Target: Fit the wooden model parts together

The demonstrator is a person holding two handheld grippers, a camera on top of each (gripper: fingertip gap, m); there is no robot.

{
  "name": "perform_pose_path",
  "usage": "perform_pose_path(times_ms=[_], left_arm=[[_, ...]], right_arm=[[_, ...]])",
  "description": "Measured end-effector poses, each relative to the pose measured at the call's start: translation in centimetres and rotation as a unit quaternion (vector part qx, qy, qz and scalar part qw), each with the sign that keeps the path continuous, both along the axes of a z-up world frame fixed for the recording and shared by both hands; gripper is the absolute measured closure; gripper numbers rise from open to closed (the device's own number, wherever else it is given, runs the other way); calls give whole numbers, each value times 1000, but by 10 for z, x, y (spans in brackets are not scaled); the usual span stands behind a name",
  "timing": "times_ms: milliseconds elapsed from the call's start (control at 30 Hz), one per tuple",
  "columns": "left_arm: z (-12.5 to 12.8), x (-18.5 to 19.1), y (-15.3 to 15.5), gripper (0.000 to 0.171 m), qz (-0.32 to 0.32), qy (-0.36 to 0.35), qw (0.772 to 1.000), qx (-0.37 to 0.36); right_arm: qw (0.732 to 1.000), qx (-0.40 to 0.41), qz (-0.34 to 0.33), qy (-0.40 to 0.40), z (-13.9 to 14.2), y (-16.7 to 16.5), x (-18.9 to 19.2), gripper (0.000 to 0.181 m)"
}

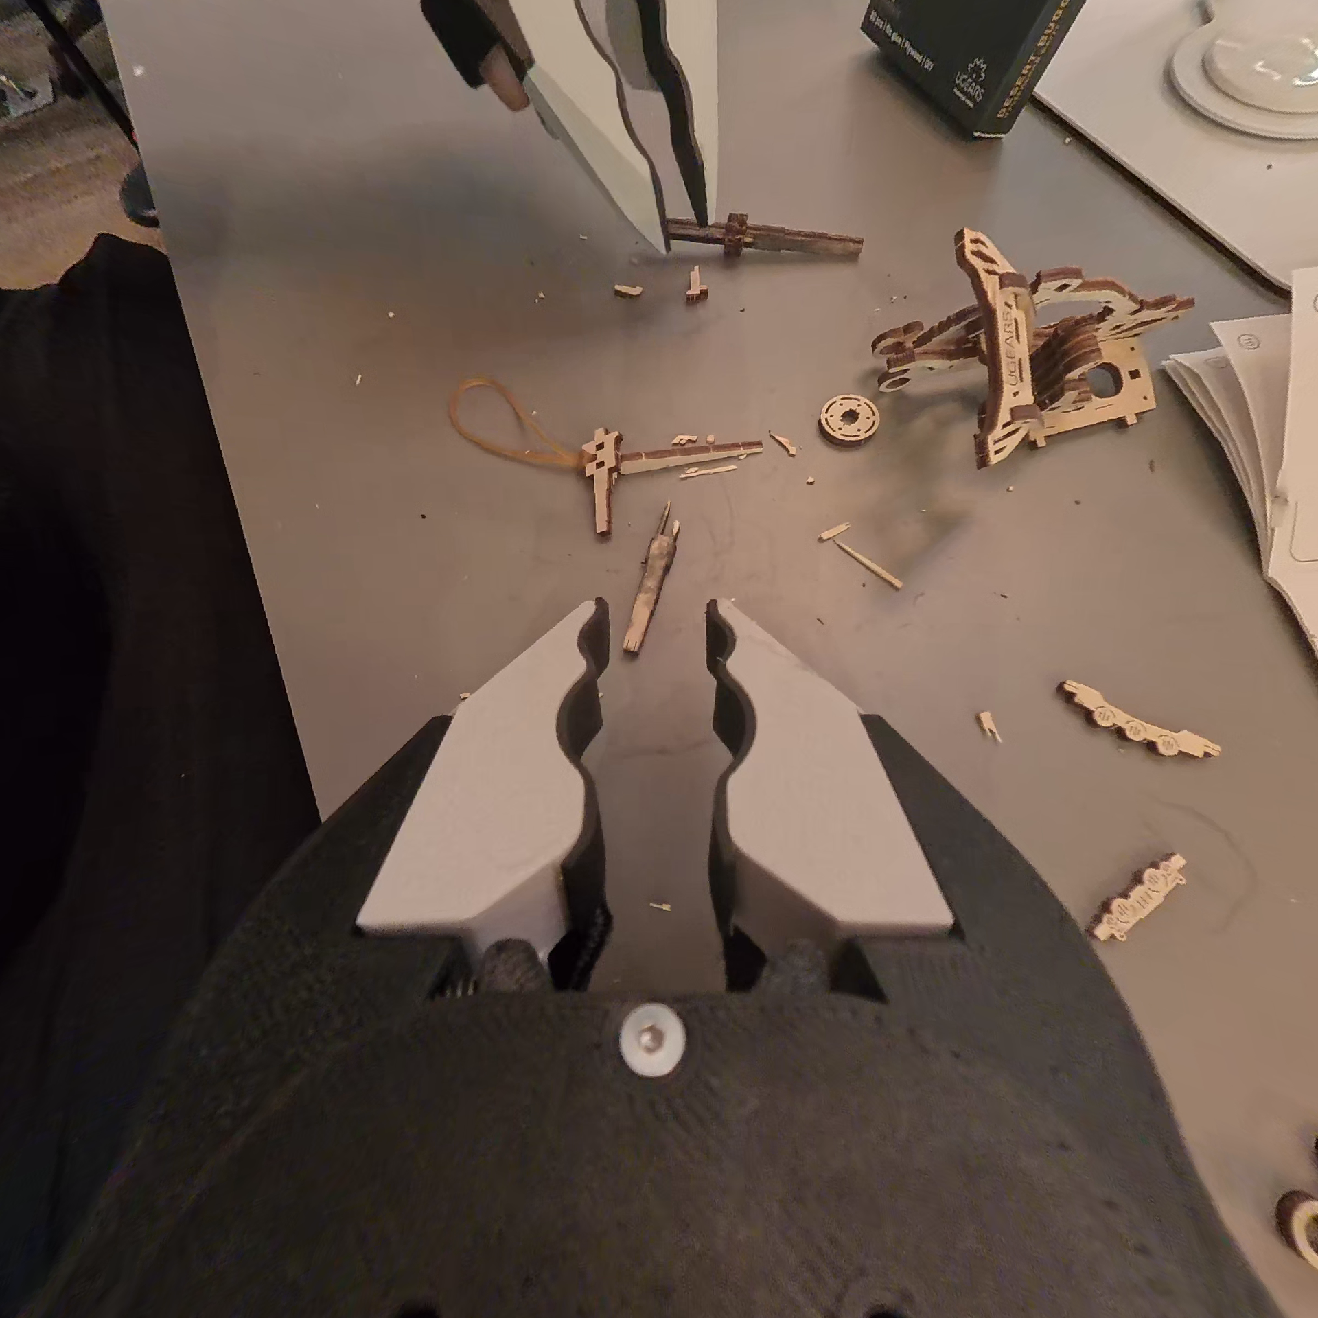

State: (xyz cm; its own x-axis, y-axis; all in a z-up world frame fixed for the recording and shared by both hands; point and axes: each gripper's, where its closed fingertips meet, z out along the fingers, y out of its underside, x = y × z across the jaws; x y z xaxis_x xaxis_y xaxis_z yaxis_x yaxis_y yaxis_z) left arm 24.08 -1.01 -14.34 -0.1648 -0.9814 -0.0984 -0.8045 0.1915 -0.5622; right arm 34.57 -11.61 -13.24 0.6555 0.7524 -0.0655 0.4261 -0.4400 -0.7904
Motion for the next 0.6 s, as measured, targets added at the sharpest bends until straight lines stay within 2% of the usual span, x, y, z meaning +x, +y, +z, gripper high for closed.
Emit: perform_pose_path(times_ms=[167,267,467,600], left_arm=[[-12,-1,3,157,-38,52,998,19],[-17,0,3,167,-48,64,997,21],[-12,5,1,171,-10,25,1000,2],[2,16,-21,171,3,-38,999,-32]], right_arm=[[1000,0,-1,0,0,-1,1,157],[1000,-1,-2,5,1,-1,1,157],[1000,5,-6,23,8,1,-4,156],[999,9,-20,43,15,5,-12,156]])
